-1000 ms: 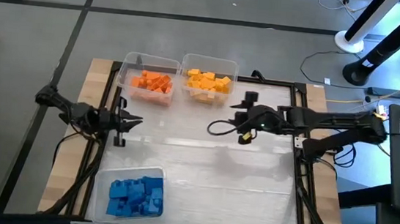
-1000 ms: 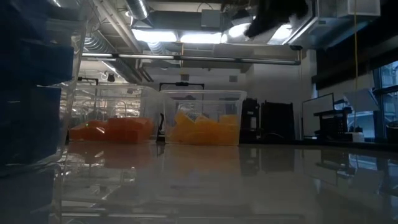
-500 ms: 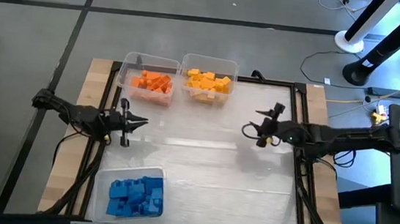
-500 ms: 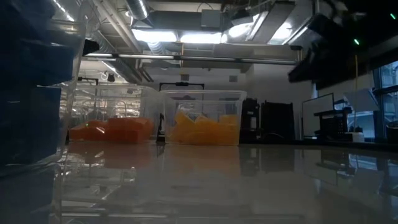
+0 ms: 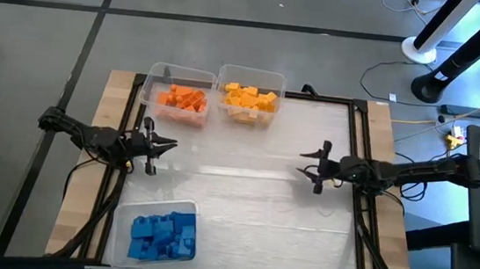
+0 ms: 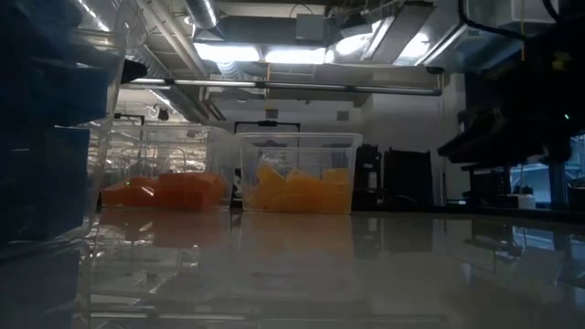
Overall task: Sort blocks
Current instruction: Return to Home Position
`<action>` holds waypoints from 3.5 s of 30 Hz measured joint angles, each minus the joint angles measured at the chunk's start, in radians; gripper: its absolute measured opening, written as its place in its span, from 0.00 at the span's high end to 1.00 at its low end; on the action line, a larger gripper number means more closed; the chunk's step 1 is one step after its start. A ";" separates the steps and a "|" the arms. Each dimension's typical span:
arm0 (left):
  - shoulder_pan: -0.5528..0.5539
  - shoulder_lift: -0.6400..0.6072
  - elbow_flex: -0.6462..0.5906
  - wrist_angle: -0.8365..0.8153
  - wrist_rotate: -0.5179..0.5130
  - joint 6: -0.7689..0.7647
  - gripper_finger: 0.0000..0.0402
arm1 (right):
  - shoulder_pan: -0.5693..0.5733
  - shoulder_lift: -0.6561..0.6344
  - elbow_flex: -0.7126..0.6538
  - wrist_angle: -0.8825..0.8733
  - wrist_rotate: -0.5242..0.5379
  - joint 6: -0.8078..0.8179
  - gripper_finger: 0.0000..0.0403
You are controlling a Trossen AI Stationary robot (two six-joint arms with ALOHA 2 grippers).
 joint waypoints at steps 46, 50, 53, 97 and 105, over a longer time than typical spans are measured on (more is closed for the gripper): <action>0.000 0.000 0.000 -0.002 0.000 0.018 0.93 | 0.000 -0.587 -0.025 -0.016 -0.395 -0.279 0.42; 0.000 0.000 0.000 -0.002 0.000 0.018 0.93 | 0.000 -0.587 -0.023 -0.018 -0.457 -0.278 0.42; 0.000 0.000 0.000 -0.002 0.000 0.018 0.93 | 0.000 -0.587 -0.022 -0.068 -0.456 -0.278 0.42; 0.000 0.000 0.000 -0.002 0.000 0.018 0.93 | 0.000 -0.585 -0.017 -0.191 -0.354 -0.276 0.42; 0.000 0.000 0.000 -0.002 0.000 0.018 0.93 | 0.000 -0.585 -0.017 -0.192 -0.354 -0.276 0.42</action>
